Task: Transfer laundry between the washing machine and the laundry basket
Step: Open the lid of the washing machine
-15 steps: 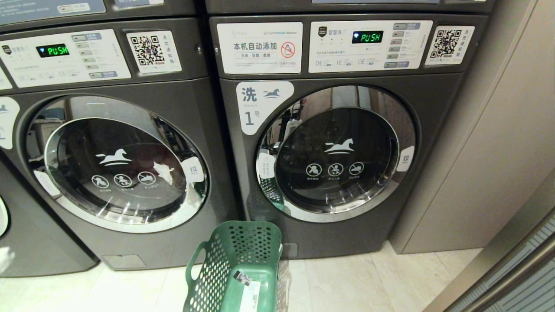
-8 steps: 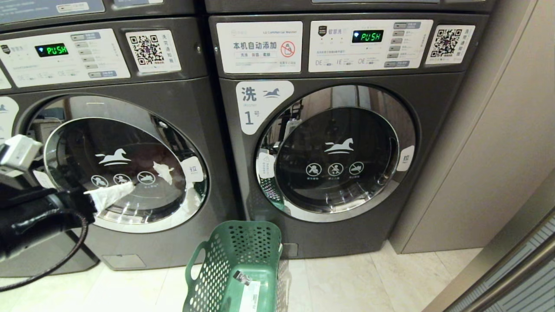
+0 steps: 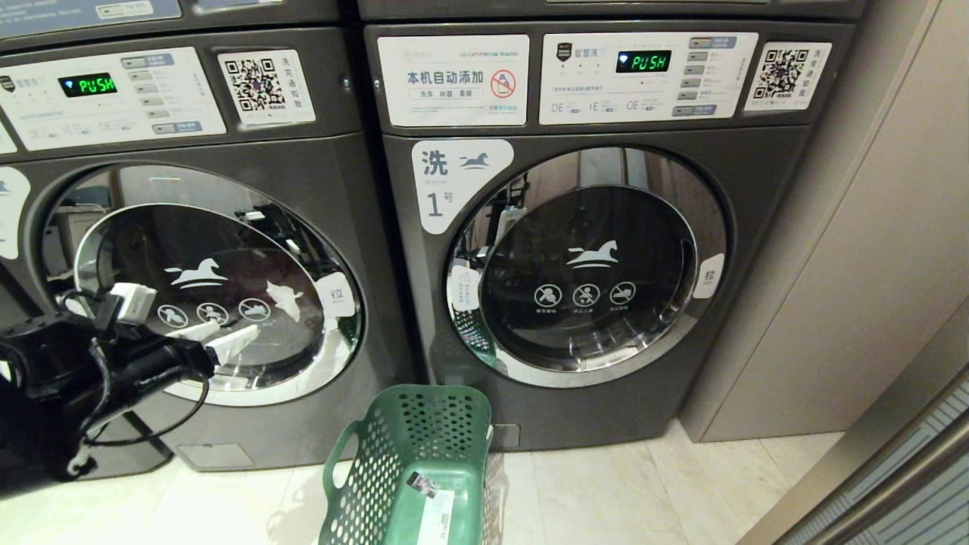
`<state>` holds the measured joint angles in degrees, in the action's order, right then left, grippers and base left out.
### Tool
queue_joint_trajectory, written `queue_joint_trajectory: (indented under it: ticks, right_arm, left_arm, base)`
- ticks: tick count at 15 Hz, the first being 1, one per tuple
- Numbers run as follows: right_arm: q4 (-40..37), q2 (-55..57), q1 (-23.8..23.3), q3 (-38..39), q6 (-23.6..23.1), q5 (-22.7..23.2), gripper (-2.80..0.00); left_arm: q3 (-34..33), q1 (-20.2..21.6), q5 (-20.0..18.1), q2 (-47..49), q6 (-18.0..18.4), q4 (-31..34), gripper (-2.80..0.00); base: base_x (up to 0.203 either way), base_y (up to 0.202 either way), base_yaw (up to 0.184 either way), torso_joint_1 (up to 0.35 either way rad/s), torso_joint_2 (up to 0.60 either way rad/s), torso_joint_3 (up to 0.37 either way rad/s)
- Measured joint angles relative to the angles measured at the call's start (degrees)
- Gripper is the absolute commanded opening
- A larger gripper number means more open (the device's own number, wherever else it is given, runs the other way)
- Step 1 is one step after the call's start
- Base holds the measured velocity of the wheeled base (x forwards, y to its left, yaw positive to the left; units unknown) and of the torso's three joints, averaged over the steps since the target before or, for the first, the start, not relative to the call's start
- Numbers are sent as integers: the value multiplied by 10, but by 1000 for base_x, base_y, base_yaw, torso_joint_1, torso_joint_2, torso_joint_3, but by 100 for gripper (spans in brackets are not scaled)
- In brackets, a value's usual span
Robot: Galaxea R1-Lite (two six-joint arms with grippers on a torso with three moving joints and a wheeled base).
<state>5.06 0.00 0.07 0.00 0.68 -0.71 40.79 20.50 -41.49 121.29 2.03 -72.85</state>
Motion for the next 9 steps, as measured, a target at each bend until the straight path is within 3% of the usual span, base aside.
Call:
queue_joint_trajectory:
  ticks: [4,9]
  right_arm:
    - [0,0,0,0,0,0,-280]
    - [0,0,0,0,0,0,-280]
  left_arm:
    - [126,-9,-8,102,30,-28,0]
    - [199,-70,3,156,32,-6,0]
  base:
    - [0,0,0,0,0,0]
    - [0,0,0,0,0,0]
